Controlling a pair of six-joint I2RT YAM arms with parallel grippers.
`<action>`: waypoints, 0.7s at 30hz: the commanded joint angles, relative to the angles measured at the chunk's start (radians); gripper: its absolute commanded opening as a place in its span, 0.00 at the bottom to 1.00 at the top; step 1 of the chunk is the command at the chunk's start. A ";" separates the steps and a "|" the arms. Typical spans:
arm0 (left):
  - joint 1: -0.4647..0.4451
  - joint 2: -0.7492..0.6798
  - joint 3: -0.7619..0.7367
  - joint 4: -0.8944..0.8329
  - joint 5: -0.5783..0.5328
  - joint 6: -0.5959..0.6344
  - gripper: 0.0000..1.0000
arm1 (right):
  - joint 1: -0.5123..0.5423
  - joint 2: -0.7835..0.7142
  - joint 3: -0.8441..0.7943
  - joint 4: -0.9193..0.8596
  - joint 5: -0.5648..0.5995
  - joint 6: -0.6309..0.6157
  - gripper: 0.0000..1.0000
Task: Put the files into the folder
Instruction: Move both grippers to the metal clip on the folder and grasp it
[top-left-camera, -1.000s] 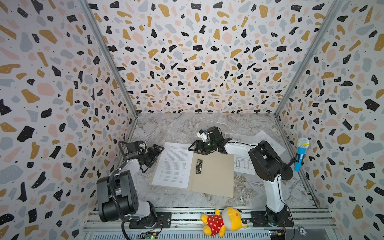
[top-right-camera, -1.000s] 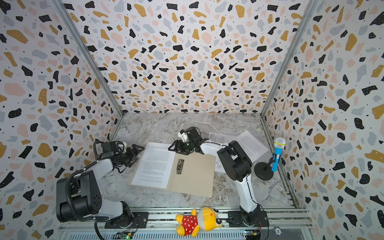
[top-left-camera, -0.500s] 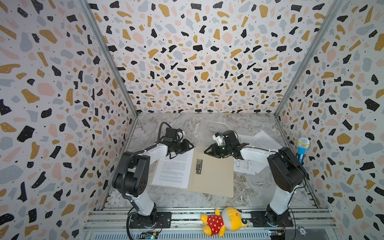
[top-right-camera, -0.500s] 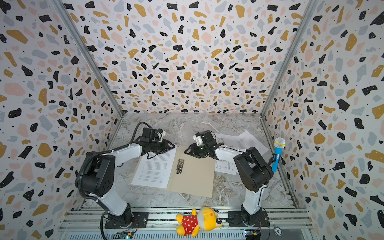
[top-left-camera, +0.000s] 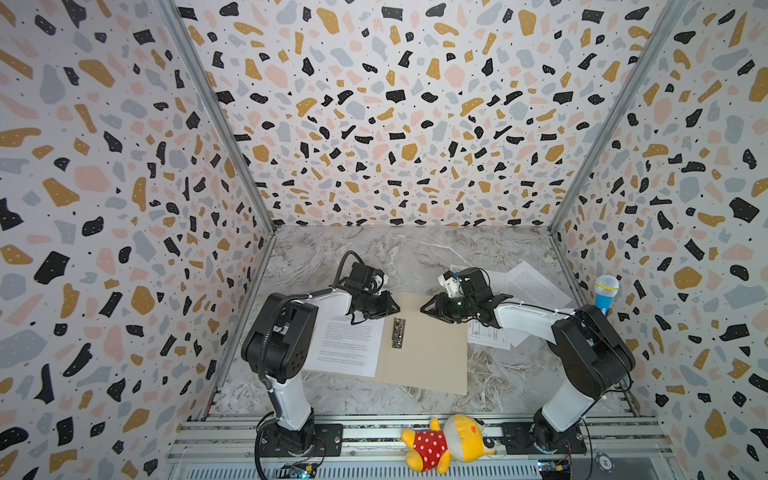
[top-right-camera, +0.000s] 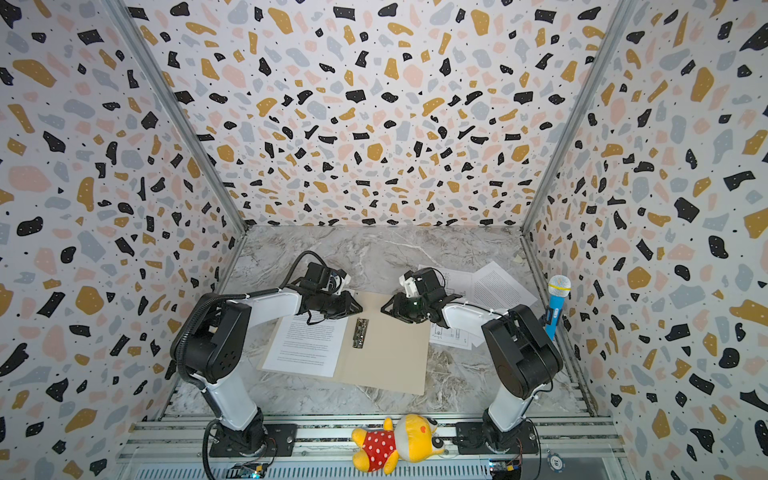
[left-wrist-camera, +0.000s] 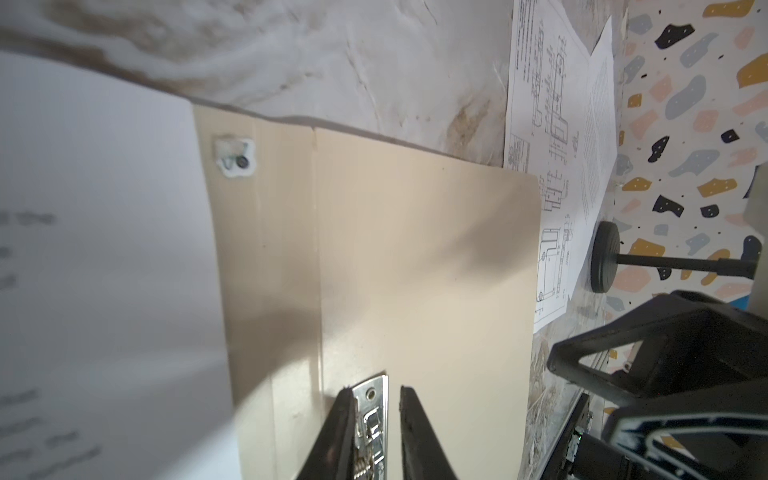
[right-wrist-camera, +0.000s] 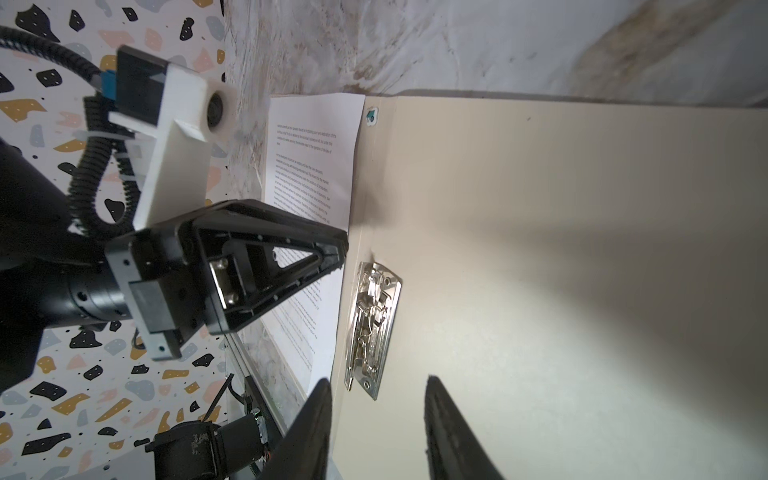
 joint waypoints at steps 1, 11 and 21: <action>-0.012 0.004 -0.024 -0.003 0.002 0.024 0.20 | -0.005 -0.038 -0.002 -0.012 0.007 -0.001 0.39; -0.010 -0.015 -0.039 -0.036 -0.052 0.054 0.25 | -0.010 -0.037 -0.009 -0.013 0.005 -0.004 0.39; -0.012 -0.026 -0.068 -0.031 -0.056 0.053 0.32 | -0.017 -0.035 -0.010 -0.016 0.000 -0.008 0.40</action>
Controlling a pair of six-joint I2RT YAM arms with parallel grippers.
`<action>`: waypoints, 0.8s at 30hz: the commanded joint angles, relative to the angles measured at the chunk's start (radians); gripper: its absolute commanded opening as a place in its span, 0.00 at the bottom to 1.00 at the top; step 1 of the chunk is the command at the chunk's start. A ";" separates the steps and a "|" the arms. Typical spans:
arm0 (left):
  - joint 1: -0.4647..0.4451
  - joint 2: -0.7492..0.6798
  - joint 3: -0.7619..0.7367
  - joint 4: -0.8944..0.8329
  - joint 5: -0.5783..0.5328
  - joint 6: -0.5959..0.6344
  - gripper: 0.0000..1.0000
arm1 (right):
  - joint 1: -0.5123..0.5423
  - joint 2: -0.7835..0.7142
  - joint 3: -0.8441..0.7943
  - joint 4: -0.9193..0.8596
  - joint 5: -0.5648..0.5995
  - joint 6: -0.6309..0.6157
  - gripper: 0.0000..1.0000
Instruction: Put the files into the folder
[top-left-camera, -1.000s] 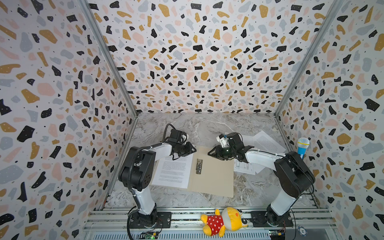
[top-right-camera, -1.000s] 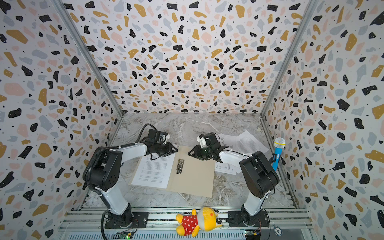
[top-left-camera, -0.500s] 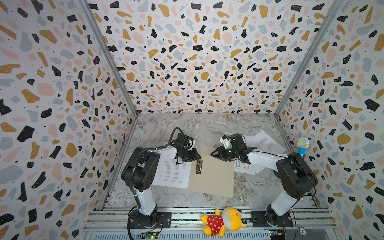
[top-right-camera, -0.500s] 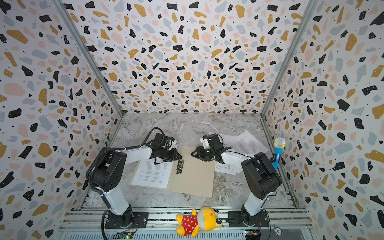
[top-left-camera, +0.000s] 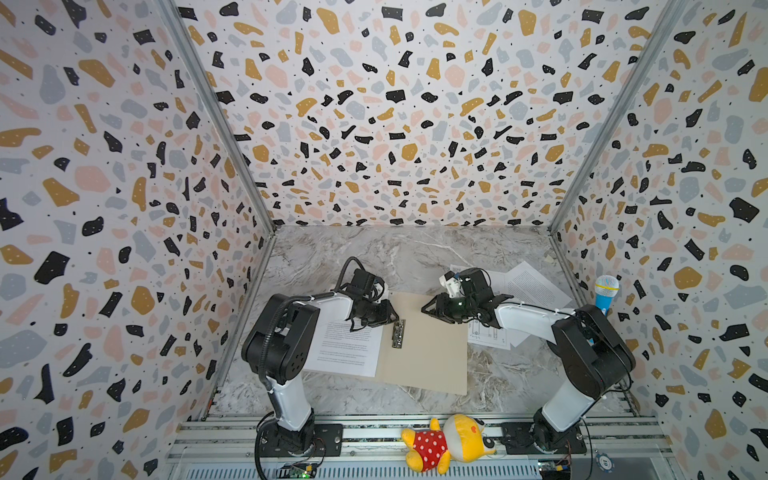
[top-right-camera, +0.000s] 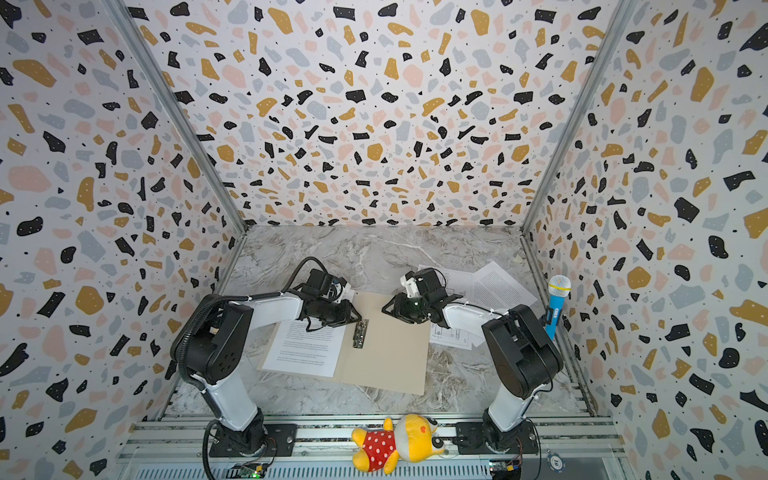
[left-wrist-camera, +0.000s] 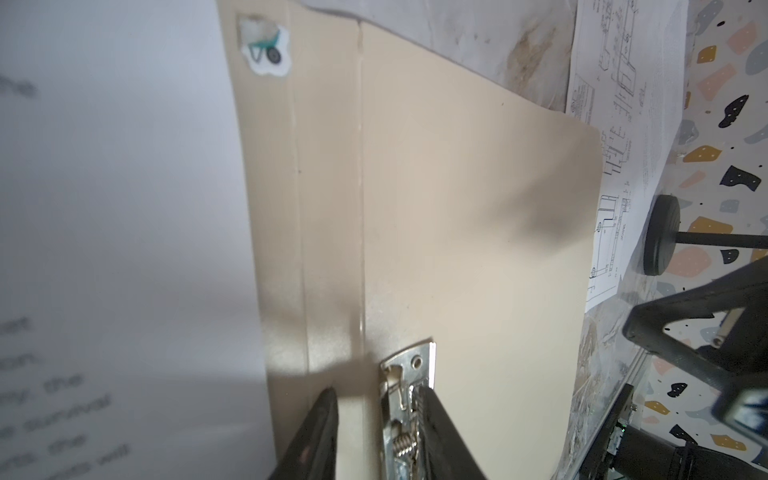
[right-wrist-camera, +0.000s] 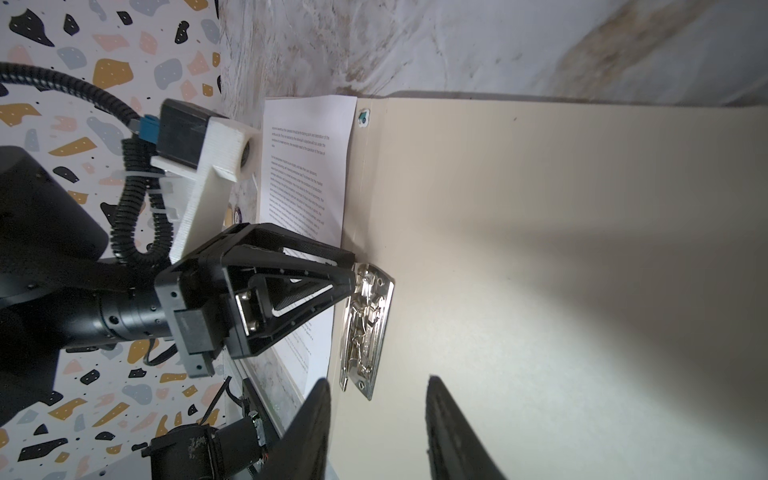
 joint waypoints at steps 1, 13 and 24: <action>-0.002 -0.020 -0.019 0.004 0.001 0.006 0.31 | -0.007 -0.036 -0.001 -0.018 -0.003 -0.007 0.40; -0.014 0.006 -0.021 0.040 0.032 -0.036 0.15 | -0.011 -0.027 0.017 -0.029 -0.006 -0.011 0.40; -0.019 0.003 -0.028 0.061 0.038 -0.071 0.14 | -0.020 -0.015 0.024 -0.035 -0.012 -0.012 0.40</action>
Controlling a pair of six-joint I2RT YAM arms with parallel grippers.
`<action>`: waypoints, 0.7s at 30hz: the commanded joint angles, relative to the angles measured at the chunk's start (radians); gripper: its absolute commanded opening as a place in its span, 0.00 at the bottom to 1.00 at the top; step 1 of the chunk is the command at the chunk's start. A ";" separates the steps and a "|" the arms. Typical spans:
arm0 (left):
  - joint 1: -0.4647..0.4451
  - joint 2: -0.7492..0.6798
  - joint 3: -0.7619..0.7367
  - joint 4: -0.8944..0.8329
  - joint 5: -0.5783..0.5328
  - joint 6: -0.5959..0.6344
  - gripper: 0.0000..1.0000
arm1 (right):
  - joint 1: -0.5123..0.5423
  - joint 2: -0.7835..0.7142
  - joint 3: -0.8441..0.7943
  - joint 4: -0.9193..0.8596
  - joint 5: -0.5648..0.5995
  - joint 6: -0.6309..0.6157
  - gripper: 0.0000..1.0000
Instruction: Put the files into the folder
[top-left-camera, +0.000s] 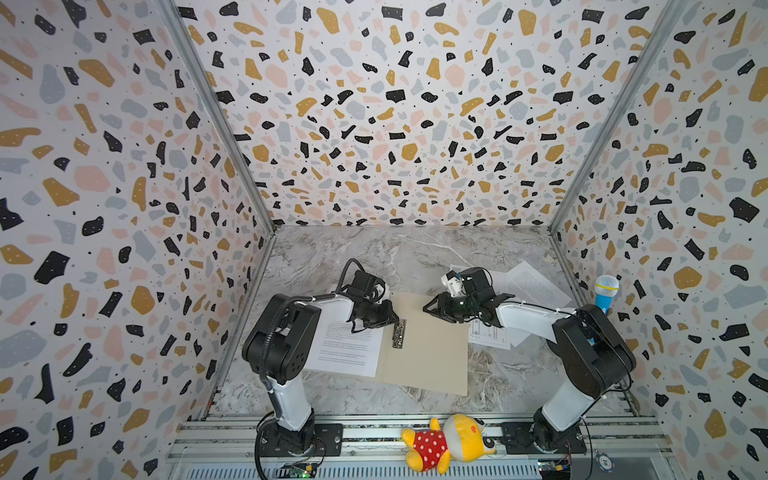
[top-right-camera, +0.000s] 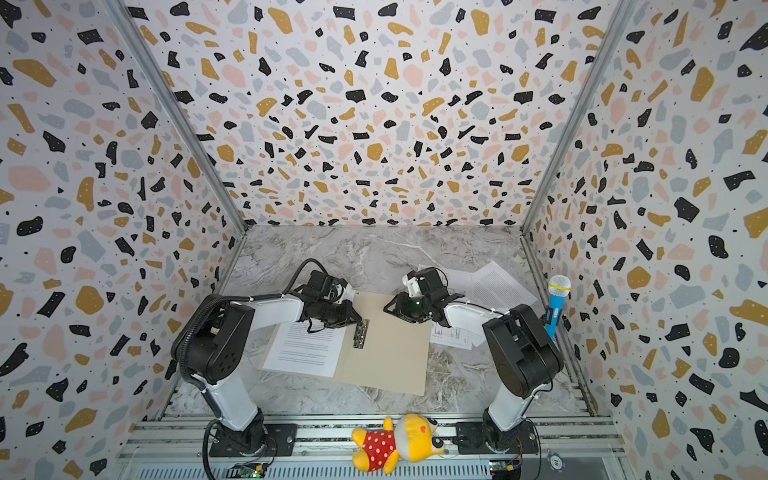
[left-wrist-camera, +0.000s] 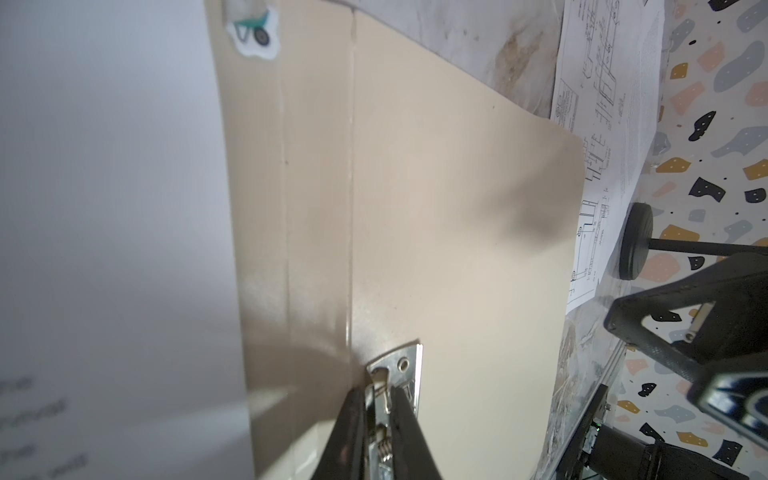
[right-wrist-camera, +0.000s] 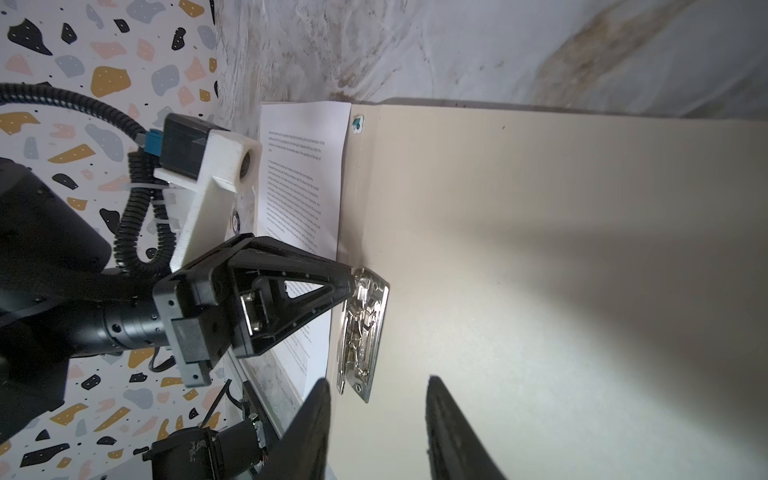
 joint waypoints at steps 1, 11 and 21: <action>-0.008 0.003 -0.018 0.010 0.004 -0.003 0.14 | -0.006 -0.015 0.024 -0.025 -0.008 -0.010 0.40; -0.007 0.011 -0.031 0.030 -0.007 -0.026 0.07 | -0.017 -0.020 0.020 -0.027 -0.014 -0.014 0.40; 0.015 0.041 0.007 0.126 -0.049 -0.148 0.00 | -0.012 -0.012 0.054 -0.037 -0.035 -0.019 0.40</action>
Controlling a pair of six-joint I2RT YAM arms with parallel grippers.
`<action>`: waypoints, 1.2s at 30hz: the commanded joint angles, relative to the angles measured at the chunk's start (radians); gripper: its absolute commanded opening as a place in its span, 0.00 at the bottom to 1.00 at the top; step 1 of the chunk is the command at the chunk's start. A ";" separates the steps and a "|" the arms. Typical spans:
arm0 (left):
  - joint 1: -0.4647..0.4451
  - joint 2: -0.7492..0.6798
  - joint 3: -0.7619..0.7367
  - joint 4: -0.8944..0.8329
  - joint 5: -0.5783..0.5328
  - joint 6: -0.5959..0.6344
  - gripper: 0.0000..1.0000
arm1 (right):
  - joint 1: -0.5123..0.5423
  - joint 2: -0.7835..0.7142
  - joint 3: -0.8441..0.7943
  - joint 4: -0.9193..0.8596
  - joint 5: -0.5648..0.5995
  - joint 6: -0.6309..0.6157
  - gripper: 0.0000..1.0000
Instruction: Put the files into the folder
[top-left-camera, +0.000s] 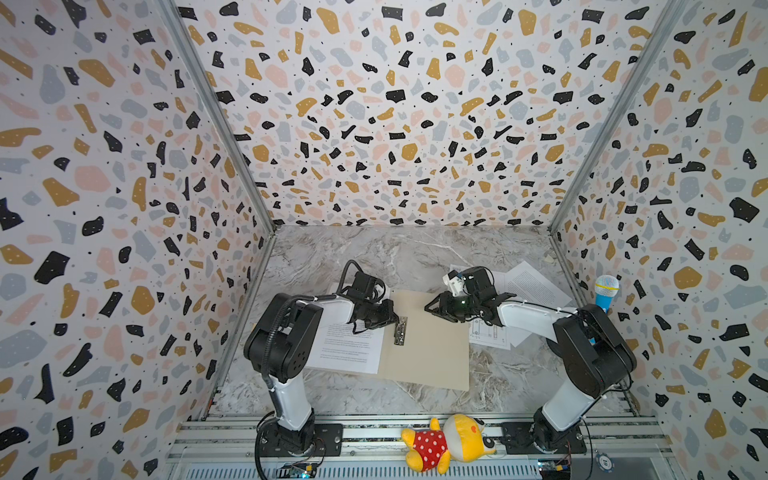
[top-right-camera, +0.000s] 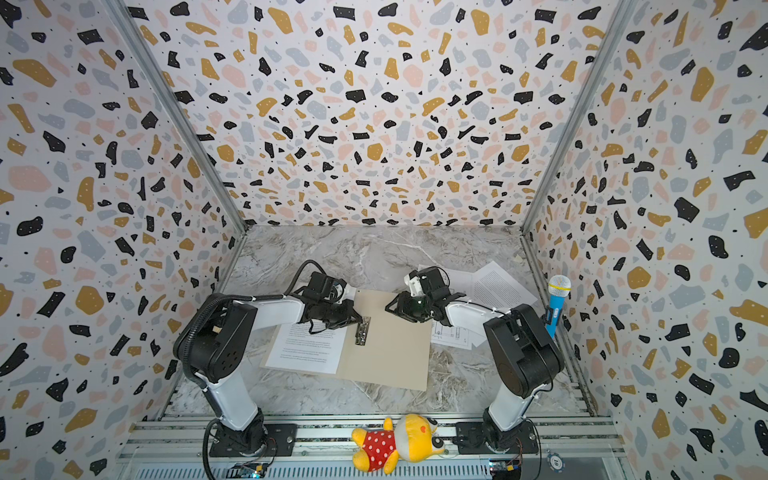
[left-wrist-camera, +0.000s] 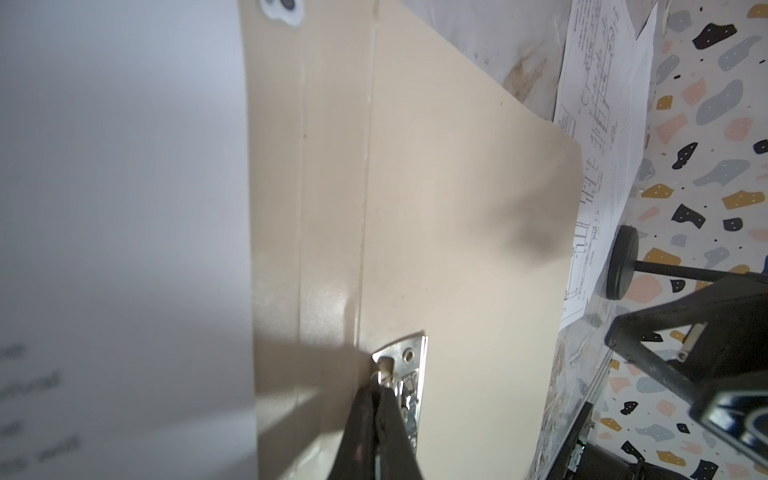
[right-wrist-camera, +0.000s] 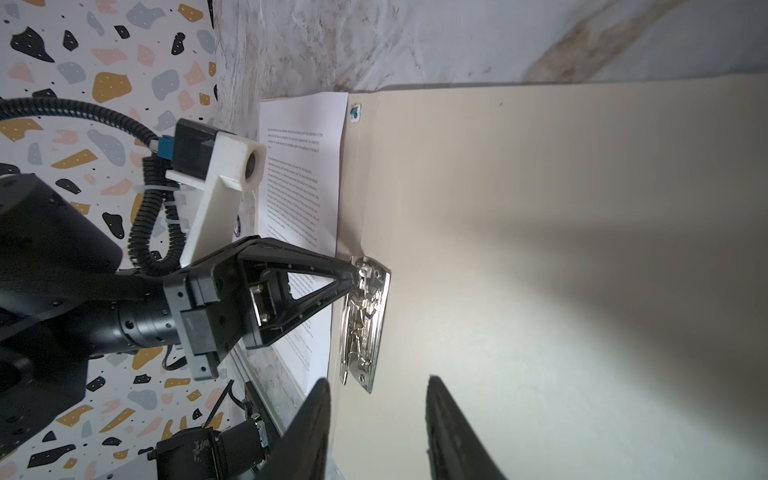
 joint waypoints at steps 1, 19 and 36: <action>0.021 0.024 0.023 0.054 -0.046 -0.063 0.00 | 0.004 -0.008 0.053 -0.022 -0.023 -0.016 0.40; 0.115 0.069 0.061 0.118 -0.100 -0.173 0.00 | 0.131 0.240 0.229 0.071 -0.113 0.044 0.36; 0.129 0.098 0.075 0.133 -0.090 -0.180 0.00 | 0.176 0.376 0.340 0.042 -0.146 0.051 0.25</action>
